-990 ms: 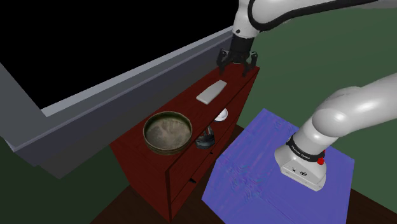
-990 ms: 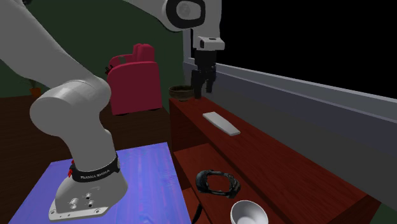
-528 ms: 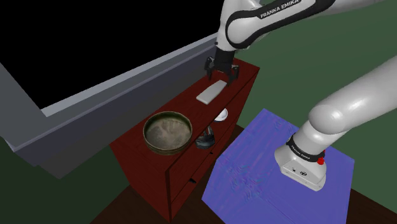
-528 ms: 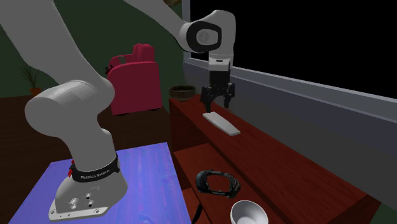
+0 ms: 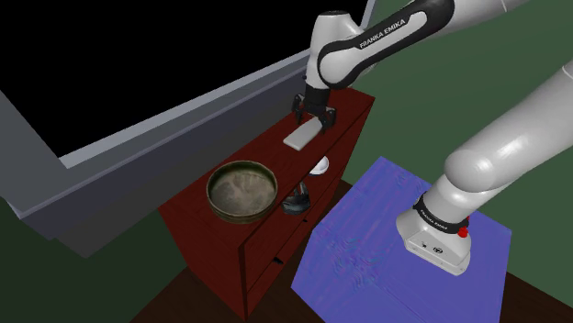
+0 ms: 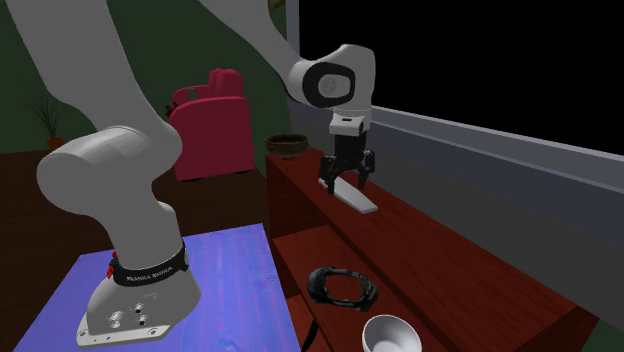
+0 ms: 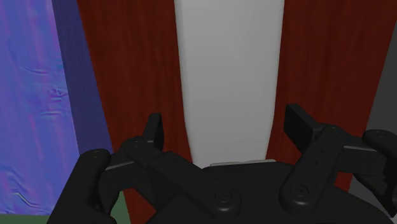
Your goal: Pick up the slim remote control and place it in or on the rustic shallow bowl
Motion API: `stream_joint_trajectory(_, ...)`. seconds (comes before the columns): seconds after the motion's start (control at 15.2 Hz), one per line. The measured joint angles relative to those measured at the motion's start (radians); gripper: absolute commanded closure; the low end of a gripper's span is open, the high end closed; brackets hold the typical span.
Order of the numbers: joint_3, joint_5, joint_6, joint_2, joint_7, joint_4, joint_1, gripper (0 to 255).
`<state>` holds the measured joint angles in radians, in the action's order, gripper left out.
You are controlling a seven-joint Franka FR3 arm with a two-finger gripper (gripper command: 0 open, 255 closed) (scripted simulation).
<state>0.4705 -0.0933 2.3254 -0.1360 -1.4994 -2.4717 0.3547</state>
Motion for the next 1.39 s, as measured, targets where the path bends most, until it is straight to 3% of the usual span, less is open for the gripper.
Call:
stream_joint_trajectory(0.53,0.003,0.008,0.043,0.022,-0.007,-0.008,0.002,0)
stream_joint_trajectory(0.59,0.003,0.008,0.043,0.022,-0.007,-0.008,0.002,255)
stream_joint_trajectory(1.39,0.001,0.002,0.026,0.010,-0.003,-0.002,0.001,255)
